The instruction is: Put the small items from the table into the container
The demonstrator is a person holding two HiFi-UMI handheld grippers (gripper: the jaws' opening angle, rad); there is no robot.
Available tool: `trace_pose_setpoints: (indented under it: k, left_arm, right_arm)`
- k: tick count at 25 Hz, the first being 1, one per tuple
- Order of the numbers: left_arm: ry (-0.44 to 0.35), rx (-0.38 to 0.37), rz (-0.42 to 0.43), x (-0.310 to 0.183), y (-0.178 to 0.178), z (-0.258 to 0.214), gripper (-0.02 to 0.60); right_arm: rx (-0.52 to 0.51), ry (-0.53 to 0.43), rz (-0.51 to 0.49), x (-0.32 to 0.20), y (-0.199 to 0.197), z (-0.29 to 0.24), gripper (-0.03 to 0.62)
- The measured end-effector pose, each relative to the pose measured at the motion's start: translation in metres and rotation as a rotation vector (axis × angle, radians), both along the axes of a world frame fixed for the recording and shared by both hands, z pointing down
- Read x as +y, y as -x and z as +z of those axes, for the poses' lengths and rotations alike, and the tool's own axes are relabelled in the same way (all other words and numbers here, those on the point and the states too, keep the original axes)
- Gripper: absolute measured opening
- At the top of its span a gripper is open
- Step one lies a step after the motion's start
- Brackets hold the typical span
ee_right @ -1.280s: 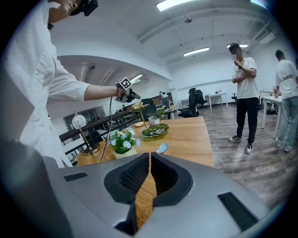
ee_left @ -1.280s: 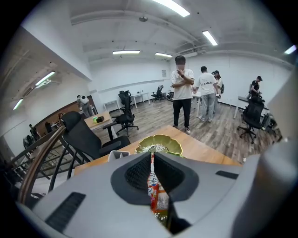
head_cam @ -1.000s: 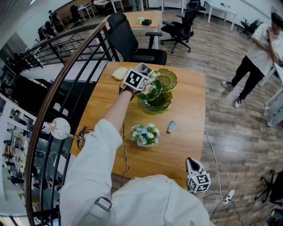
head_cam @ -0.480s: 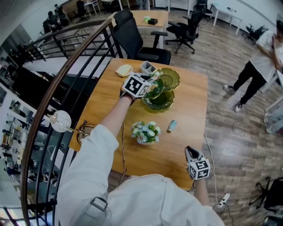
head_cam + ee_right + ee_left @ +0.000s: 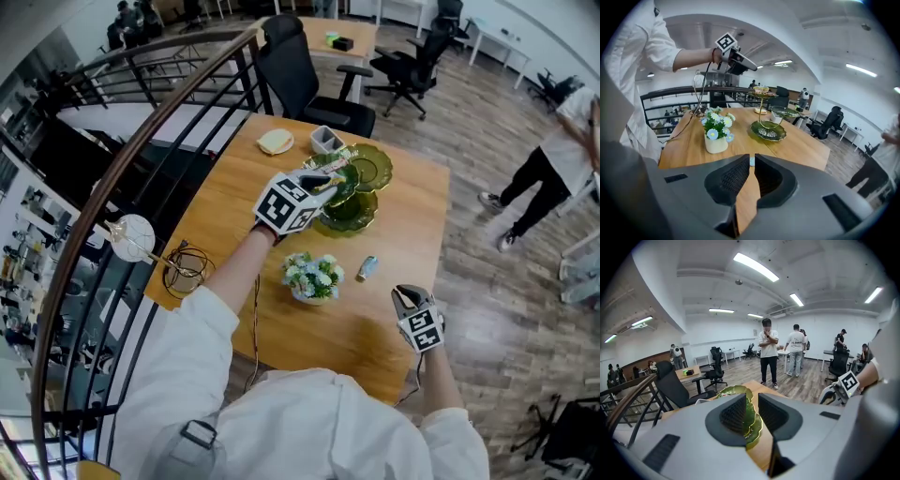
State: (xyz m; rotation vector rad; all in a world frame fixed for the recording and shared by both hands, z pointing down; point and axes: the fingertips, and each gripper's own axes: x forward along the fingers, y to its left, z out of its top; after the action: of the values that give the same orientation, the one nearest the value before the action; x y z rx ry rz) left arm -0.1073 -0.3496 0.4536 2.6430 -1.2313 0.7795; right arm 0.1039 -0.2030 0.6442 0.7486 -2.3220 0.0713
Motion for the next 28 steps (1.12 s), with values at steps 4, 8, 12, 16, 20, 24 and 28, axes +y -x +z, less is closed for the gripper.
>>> trace_pose_setpoints:
  k: [4, 8, 12, 16, 20, 24, 28]
  left_arm:
    - [-0.001, 0.047, 0.02, 0.028, -0.006, 0.0, 0.069]
    - [0.011, 0.099, 0.045, 0.056, -0.011, 0.006, 0.069]
    - [0.017, 0.167, 0.063, 0.085, -0.017, 0.004, 0.069]
    - [0.005, 0.226, 0.076, 0.111, -0.018, -0.004, 0.069]
    - [-0.009, 0.273, 0.078, 0.135, -0.015, -0.012, 0.069]
    - [0.004, 0.302, 0.067, 0.155, -0.011, -0.01, 0.069]
    - [0.026, 0.336, 0.041, 0.167, -0.003, -0.003, 0.069]
  right_arm:
    - [0.13, -0.047, -0.124, -0.012, 0.015, 0.014, 0.018]
    - [0.266, -0.135, -0.237, -0.02, 0.031, 0.031, 0.018]
    - [0.413, -0.233, -0.349, -0.027, 0.038, 0.05, 0.018]
    - [0.518, -0.284, -0.462, -0.034, 0.04, 0.066, 0.018]
    - [0.554, -0.284, -0.523, -0.044, 0.039, 0.078, 0.018]
    - [0.531, -0.242, -0.557, -0.051, 0.045, 0.086, 0.018]
    - [0.536, -0.219, -0.623, -0.055, 0.053, 0.097, 0.055]
